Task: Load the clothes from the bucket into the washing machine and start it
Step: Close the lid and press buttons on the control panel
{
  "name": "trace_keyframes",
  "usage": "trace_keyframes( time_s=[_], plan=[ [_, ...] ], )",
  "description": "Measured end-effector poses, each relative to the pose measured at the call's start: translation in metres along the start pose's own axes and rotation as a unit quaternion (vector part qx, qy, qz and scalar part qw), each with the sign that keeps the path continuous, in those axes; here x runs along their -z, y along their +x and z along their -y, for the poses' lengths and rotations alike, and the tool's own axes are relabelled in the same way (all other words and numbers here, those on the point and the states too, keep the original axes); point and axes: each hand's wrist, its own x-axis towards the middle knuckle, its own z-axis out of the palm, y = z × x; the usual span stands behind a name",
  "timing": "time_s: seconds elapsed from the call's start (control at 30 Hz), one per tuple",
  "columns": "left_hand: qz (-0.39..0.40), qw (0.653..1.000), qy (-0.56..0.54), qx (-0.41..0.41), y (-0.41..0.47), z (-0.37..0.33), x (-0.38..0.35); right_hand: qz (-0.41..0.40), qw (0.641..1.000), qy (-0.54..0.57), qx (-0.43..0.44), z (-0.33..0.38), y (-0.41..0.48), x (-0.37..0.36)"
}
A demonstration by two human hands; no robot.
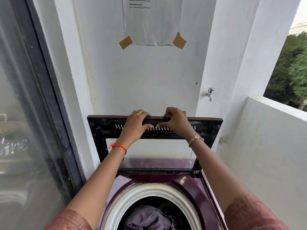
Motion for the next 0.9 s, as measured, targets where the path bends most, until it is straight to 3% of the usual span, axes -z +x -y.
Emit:
trace_keyframes(
  time_s=[0.13, 0.33, 0.57, 0.9],
  plan=[
    [-0.018, 1.000, 0.004, -0.002, -0.045, -0.017, 0.009, 0.021, 0.999, 0.026, 0.014, 0.011, -0.034, 0.008],
    [-0.017, 0.998, 0.016, 0.055, -0.092, -0.033, 0.026, 0.100, 0.987, -0.122, 0.003, 0.025, -0.084, 0.014],
    [0.113, 0.991, 0.063, 0.038, -0.154, -0.040, 0.021, 0.143, 0.981, -0.131, -0.005, 0.026, -0.157, 0.002],
    [0.290, 0.949, -0.023, 0.119, -0.240, -0.026, -0.020, 0.274, 0.959, 0.005, -0.076, 0.006, -0.250, -0.034]
  ],
)
